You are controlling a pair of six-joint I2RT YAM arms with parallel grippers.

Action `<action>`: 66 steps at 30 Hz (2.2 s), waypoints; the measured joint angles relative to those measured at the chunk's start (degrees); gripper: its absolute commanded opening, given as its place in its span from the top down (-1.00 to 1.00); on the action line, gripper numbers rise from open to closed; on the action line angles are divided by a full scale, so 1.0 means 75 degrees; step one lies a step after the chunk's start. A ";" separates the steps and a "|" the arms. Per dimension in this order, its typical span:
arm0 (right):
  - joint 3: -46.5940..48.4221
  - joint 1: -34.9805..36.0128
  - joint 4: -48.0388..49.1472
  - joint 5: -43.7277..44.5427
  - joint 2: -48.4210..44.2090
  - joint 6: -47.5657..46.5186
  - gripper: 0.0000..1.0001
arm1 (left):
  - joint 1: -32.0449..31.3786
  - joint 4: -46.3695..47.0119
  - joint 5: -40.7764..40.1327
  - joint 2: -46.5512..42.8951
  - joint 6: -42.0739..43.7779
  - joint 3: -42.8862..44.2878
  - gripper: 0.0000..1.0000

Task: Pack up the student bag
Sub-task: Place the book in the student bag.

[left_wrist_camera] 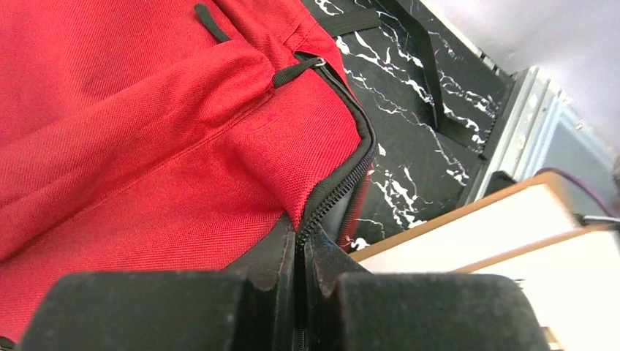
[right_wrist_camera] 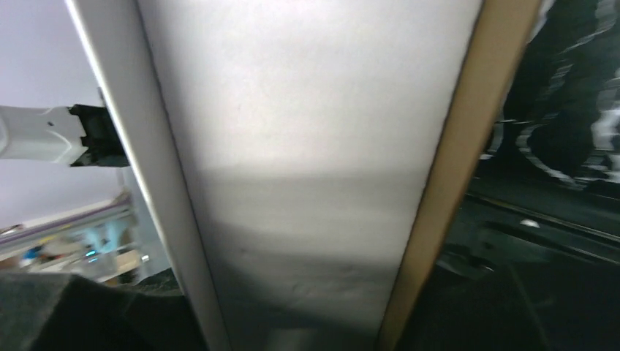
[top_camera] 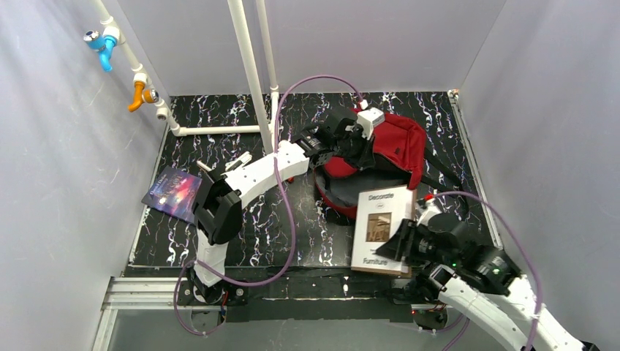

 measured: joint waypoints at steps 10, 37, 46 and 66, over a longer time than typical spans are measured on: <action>-0.2600 0.0000 0.4514 -0.1230 -0.0262 0.3089 0.73 | -0.0318 0.0149 0.0032 -0.0513 0.0694 -0.0192 1.00; -0.4389 -0.2451 0.9541 -0.1690 0.3124 0.4156 0.09 | -0.0321 0.1134 0.1177 -0.2072 0.0755 -0.2404 1.00; -0.3083 -0.3284 0.8142 -0.2346 0.3800 0.2014 -0.97 | -0.0329 0.1553 0.1102 -0.2119 0.0338 -0.2655 1.00; -0.4080 -0.3290 0.7085 -0.2072 0.1303 0.1772 0.22 | -0.0332 0.1766 0.1119 -0.2119 0.0079 -0.2783 1.00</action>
